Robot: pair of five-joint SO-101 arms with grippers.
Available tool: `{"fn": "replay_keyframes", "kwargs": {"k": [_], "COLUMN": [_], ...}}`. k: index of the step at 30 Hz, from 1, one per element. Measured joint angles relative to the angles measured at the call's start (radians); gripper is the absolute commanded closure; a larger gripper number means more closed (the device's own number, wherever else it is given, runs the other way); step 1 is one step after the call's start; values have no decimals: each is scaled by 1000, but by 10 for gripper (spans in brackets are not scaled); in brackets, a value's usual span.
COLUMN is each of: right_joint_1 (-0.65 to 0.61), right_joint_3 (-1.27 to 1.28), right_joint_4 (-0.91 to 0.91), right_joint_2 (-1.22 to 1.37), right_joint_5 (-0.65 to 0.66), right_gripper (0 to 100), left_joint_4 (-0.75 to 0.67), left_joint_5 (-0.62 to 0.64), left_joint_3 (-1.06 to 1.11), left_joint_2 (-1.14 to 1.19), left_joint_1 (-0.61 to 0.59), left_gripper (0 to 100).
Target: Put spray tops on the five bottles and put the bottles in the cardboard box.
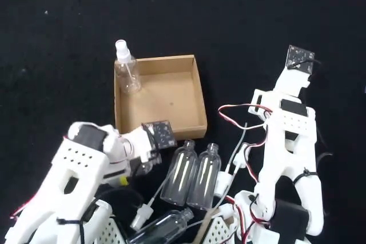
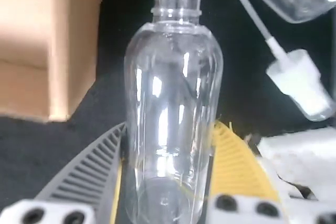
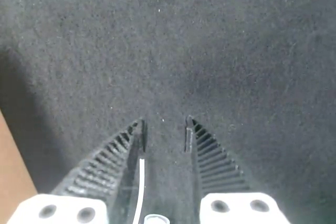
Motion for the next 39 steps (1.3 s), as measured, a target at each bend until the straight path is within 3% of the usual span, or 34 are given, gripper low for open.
{"fn": "replay_keyframes", "kwargs": {"k": [3,10,15,20,25,29,33,39], "right_joint_1": [0,0,0,0,0,0,0,0], "right_joint_3": [0,0,0,0,0,0,0,11], "right_joint_4": [0,0,0,0,0,0,0,-5], "right_joint_2": [0,0,0,0,0,0,0,0], "right_joint_5": [0,0,0,0,0,0,0,0], "right_gripper": [897,897,897,897,897,897,897,897], "left_joint_4": [124,187,189,164,71,-51,-252,-562], "left_joint_5": [0,32,184,450,715,842,905,918], "left_joint_3": [-135,-315,-427,-516,-523,-479,-293,64], "left_joint_2": [2,2,2,2,2,-8,-103,-310], "left_joint_1": [-2,-138,-287,-450,-637,-775,-861,-876], "left_gripper": [863,863,863,863,863,863,863,863]}}
